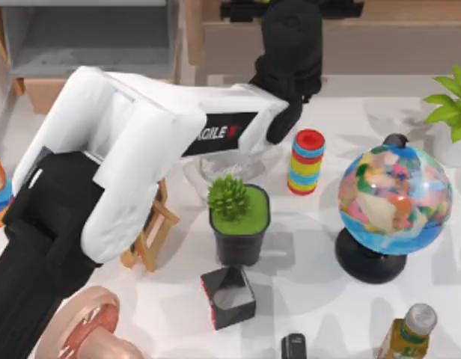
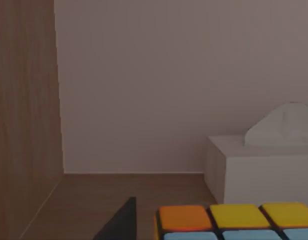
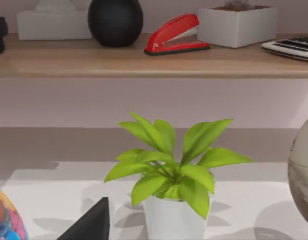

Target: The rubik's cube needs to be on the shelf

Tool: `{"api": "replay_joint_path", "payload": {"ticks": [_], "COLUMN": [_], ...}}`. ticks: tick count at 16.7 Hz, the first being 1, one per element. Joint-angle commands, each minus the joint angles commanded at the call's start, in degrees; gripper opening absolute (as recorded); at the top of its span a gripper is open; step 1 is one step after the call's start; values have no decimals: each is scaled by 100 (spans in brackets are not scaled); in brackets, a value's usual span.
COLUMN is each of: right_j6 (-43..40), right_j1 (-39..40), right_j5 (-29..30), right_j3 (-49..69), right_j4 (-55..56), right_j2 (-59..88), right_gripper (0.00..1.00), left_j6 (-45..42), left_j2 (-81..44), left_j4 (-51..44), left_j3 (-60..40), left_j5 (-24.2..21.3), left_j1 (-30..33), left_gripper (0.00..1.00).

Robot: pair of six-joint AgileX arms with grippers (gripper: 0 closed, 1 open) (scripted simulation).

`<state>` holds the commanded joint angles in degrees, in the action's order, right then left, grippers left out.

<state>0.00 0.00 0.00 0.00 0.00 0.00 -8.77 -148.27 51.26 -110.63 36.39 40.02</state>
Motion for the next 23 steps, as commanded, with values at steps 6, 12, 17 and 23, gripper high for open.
{"api": "replay_joint_path", "payload": {"ticks": [6,12,17,23], "right_j6": [0,0,0,0], "right_j1": [0,0,0,0], "right_j5": [0,0,0,0], "right_j3": [0,0,0,0], "right_j4": [0,0,0,0], "right_j2": [0,0,0,0], "right_gripper": [100,100,100,100], "left_j6": [0,-138,-864,-2299], "left_j2": [0,219,1104,2634], "left_j4": [0,78,546,1443], "left_j3": [0,212,1096,2709], "left_j5": [0,-146,-855,-2291], "left_j1": [0,50,89,-446], "left_gripper": [100,100,100,100]}}
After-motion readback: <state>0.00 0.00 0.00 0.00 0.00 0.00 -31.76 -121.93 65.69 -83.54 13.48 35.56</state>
